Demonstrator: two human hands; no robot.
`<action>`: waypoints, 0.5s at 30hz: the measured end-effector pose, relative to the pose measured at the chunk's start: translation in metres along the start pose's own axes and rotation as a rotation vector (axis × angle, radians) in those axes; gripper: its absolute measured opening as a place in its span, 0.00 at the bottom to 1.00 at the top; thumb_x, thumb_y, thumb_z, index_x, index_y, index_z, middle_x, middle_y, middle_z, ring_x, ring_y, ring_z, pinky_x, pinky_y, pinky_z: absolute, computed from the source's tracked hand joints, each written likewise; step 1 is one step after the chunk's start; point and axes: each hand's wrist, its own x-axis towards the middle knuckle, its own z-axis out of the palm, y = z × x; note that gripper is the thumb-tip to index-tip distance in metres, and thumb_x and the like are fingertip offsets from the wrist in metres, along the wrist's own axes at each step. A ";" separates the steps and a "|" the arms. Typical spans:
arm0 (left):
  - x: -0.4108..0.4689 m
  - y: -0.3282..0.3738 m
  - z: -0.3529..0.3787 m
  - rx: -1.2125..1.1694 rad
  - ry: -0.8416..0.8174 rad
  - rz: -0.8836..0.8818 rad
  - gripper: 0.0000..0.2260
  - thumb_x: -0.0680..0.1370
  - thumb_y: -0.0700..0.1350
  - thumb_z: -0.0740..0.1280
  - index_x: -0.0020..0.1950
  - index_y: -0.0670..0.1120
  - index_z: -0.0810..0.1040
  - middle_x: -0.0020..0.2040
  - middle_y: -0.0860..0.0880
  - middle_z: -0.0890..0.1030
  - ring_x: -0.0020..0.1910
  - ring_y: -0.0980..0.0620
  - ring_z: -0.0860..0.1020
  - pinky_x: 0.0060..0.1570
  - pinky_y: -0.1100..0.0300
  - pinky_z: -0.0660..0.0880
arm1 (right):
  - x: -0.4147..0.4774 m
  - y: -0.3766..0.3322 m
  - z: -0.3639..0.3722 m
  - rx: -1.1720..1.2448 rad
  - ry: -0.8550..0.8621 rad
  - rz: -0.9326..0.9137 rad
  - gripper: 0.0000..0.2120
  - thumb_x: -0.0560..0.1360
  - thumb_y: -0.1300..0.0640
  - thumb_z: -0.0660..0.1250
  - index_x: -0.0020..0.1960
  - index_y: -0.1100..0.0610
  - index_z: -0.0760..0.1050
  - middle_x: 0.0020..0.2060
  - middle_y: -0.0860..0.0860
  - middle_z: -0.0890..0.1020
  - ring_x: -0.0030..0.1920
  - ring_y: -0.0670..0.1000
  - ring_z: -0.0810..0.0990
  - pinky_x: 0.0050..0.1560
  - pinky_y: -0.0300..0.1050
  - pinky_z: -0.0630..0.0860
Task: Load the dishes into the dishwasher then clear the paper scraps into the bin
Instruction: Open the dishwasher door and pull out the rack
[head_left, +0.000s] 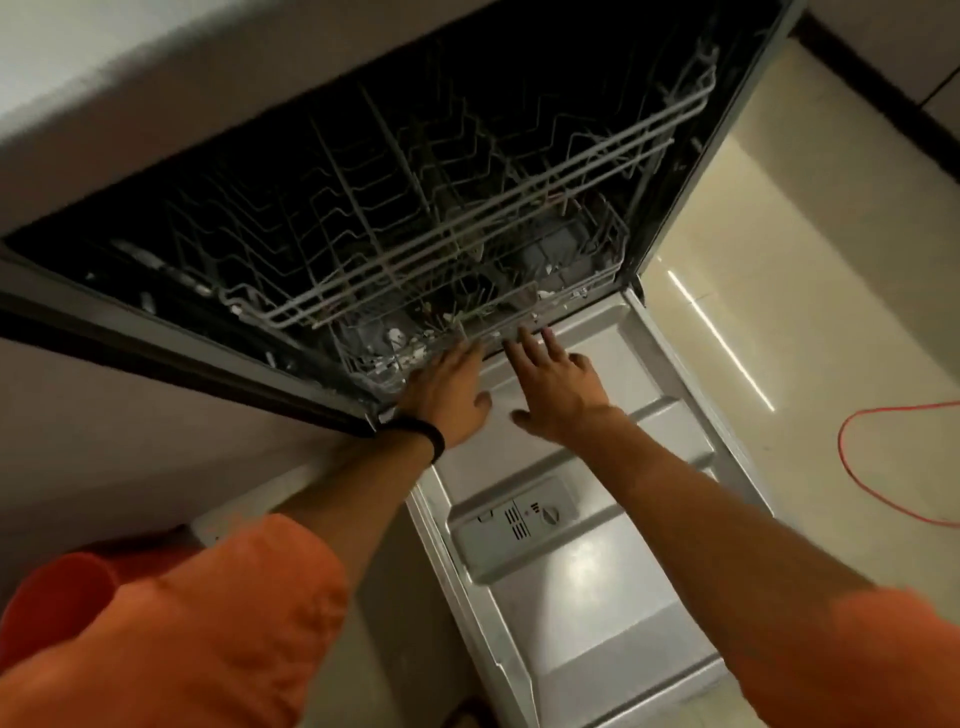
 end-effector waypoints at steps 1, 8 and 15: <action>0.014 -0.007 -0.009 -0.004 -0.001 -0.009 0.33 0.82 0.52 0.64 0.82 0.50 0.52 0.83 0.47 0.54 0.79 0.42 0.59 0.73 0.41 0.65 | 0.019 -0.004 -0.010 -0.015 -0.001 -0.006 0.48 0.77 0.45 0.70 0.82 0.51 0.39 0.82 0.52 0.41 0.81 0.59 0.42 0.78 0.61 0.55; 0.080 -0.015 -0.023 0.062 -0.048 0.024 0.36 0.81 0.51 0.67 0.83 0.47 0.50 0.83 0.46 0.52 0.79 0.41 0.58 0.72 0.42 0.66 | 0.100 -0.001 -0.027 -0.080 -0.065 0.035 0.46 0.78 0.43 0.67 0.82 0.51 0.39 0.82 0.53 0.41 0.81 0.59 0.42 0.77 0.63 0.53; 0.094 -0.009 0.008 -0.038 -0.082 -0.007 0.39 0.79 0.52 0.70 0.83 0.49 0.51 0.83 0.47 0.53 0.78 0.41 0.61 0.73 0.43 0.66 | 0.101 0.017 -0.017 -0.089 -0.119 0.044 0.48 0.77 0.50 0.70 0.82 0.51 0.37 0.82 0.52 0.41 0.81 0.58 0.42 0.78 0.63 0.55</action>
